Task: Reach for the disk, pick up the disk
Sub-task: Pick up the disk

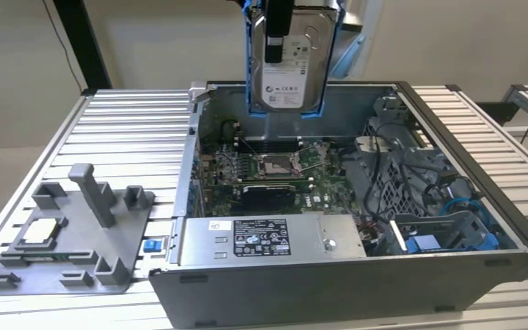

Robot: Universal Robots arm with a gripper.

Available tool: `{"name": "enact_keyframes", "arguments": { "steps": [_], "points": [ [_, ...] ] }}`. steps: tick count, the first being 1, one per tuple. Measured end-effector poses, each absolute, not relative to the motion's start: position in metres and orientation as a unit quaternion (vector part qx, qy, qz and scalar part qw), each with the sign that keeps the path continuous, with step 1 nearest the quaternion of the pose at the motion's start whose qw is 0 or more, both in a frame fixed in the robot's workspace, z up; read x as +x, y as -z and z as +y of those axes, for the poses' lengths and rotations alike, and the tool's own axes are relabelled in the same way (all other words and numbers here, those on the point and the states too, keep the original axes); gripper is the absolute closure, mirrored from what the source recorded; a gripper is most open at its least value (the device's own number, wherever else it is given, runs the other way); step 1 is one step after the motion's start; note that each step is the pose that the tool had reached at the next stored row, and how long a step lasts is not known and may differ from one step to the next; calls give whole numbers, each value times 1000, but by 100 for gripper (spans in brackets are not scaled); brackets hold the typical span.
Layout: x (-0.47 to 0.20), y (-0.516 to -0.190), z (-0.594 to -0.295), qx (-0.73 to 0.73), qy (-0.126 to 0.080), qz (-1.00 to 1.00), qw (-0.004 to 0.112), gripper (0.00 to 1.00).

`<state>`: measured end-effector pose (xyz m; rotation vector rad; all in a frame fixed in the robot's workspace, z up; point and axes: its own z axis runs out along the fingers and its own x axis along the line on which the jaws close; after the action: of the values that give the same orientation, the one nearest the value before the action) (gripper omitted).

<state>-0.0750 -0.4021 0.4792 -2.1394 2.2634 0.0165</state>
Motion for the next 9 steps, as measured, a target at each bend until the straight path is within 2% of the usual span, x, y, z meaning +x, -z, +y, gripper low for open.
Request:
{"name": "enact_keyframes", "arguments": {
  "steps": [9],
  "points": [
    [-74,-479,-423,-687,-5,727,14,100]
  ]
}}
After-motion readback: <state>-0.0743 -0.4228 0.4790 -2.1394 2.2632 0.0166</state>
